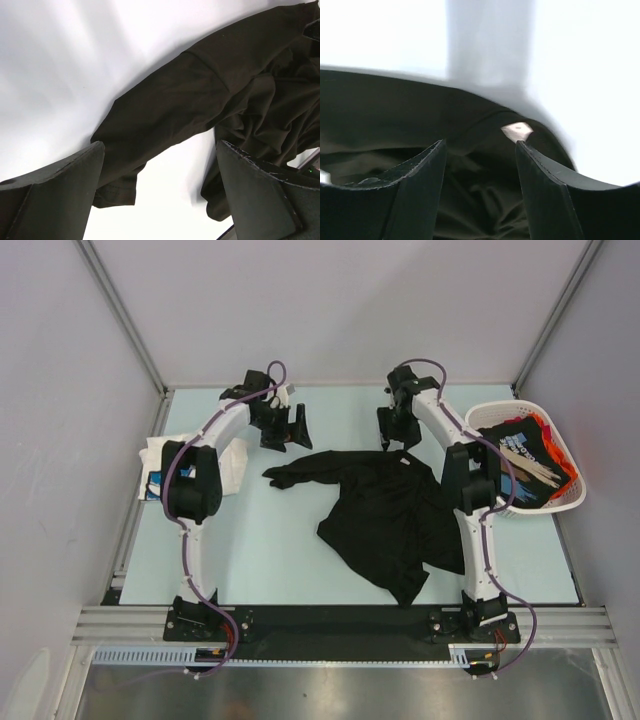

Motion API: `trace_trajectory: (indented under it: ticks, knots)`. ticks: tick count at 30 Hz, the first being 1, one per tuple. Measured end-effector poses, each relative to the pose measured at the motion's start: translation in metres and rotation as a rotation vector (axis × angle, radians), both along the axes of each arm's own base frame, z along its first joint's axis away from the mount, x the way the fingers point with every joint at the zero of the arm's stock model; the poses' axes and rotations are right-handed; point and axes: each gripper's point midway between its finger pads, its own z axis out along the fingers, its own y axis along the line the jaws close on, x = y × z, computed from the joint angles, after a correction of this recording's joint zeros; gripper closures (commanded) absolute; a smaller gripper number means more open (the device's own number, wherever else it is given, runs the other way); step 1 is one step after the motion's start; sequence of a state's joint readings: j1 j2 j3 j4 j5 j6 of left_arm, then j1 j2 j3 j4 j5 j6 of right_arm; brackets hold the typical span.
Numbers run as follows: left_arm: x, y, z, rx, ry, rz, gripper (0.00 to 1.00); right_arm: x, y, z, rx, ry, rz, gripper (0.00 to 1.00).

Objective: Fold and stack the t-shirts
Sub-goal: Move the tshirt to the center of the board

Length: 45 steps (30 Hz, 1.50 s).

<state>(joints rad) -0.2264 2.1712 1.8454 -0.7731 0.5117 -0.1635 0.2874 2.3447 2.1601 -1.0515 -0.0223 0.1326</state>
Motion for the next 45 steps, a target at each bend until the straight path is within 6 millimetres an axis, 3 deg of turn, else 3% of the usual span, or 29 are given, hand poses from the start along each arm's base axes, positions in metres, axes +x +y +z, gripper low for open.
trace_trajectory:
  ticks: [5,6,11,18,23,32,45]
  knots:
    - [0.0,0.001,-0.001,0.006,-0.002,-0.001,0.01,-0.016,-0.029,-0.017,-0.06,0.061,-0.037,0.25]
    - [0.0,0.001,-0.001,0.007,-0.003,-0.002,0.0,-0.02,-0.033,-0.018,-0.061,0.075,-0.051,0.14]
    - [-0.001,0.001,-0.001,0.007,0.0,-0.003,0.0,-0.03,-0.043,-0.011,0.078,0.117,-0.151,0.08]
    - [-0.003,0.003,-0.002,0.011,0.007,-0.008,0.0,-0.002,-0.033,0.014,0.422,0.068,-0.305,0.07]
    - [-0.003,0.006,-0.002,0.013,0.013,-0.004,0.0,0.008,-0.007,0.024,0.559,0.071,-0.31,0.09]
    - [-0.002,0.01,-0.003,0.016,0.014,0.005,0.0,-0.002,0.034,0.005,0.572,0.165,-0.261,0.1]
    - [-0.002,0.011,-0.003,0.021,0.014,0.007,0.0,-0.016,0.01,-0.003,0.467,0.209,-0.291,0.11]
